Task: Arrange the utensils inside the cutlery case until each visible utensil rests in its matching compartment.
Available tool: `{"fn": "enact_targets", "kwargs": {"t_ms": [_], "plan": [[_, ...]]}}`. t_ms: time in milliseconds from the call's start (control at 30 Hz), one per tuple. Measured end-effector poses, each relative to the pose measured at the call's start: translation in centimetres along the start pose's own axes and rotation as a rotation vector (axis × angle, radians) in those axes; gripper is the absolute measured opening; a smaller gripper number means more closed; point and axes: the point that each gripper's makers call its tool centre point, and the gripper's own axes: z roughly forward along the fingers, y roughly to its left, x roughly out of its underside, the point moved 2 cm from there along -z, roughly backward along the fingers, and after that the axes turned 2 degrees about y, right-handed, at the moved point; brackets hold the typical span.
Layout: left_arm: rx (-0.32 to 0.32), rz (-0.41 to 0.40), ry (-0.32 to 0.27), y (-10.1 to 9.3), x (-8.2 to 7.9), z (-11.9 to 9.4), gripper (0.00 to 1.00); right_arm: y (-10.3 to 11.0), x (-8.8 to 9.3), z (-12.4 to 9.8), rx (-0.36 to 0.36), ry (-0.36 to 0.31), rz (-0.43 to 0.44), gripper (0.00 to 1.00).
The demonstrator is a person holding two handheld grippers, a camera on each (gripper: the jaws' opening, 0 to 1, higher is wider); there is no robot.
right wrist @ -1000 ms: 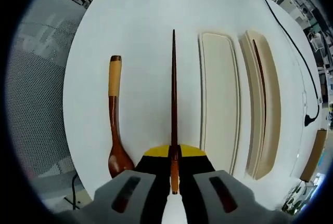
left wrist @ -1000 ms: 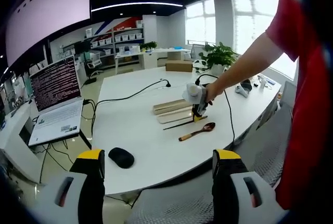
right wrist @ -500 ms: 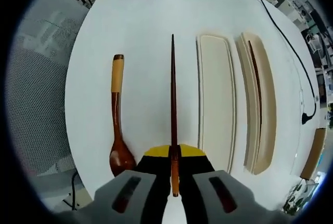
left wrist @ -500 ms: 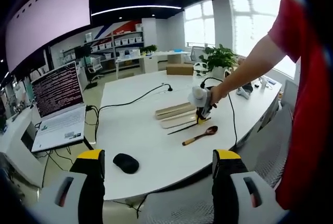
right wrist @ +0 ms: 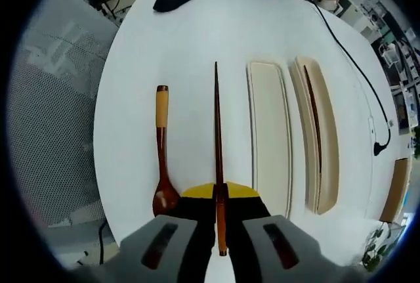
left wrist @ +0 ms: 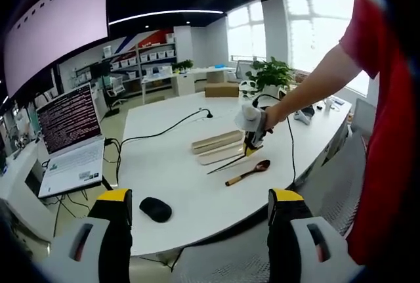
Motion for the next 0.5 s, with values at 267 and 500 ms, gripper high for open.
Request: {"fn": "enact_targets", "kwargs": {"t_ms": [267, 500], "plan": [[0.001, 0.002, 0.001, 0.0, 0.5, -0.3, 0.88, 0.0, -0.3, -1.2, 0.009, -0.033, 0.014, 0.0], [0.002, 0.0, 0.001, 0.1, 0.7, -0.3, 0.88, -0.8, -0.6, -1.8, 0.043, 0.012, -0.085, 0.0]]}}
